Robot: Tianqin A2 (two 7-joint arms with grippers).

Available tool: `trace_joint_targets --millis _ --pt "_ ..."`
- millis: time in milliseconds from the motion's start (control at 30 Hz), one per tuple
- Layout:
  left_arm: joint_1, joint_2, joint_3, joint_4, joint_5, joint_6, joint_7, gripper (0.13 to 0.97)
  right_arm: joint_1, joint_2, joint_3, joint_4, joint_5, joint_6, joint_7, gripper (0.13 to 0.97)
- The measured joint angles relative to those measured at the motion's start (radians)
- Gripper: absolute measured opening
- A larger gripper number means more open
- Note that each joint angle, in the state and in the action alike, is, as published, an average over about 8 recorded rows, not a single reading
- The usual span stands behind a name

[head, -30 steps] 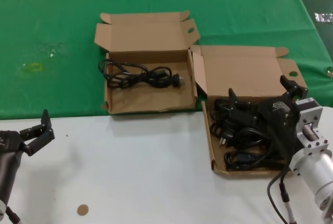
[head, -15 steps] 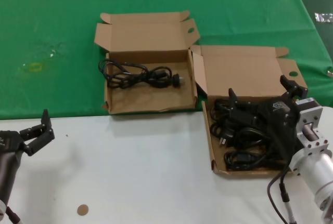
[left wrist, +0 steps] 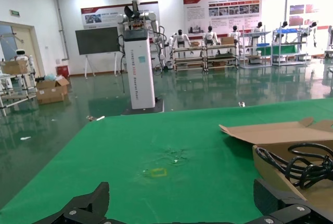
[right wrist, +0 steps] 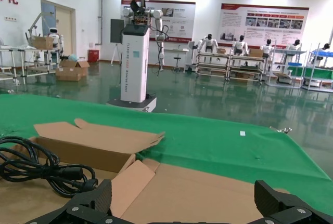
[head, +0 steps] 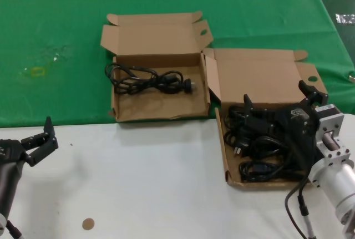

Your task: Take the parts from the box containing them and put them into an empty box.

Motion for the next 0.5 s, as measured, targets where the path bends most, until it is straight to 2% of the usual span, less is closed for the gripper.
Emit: trace_joint_targets --millis 500 --pt "0.0 0.0 0.0 0.0 0.0 0.0 0.0 0.966 0.0 0.0 0.0 0.0 0.0 0.0 0.0 0.966"
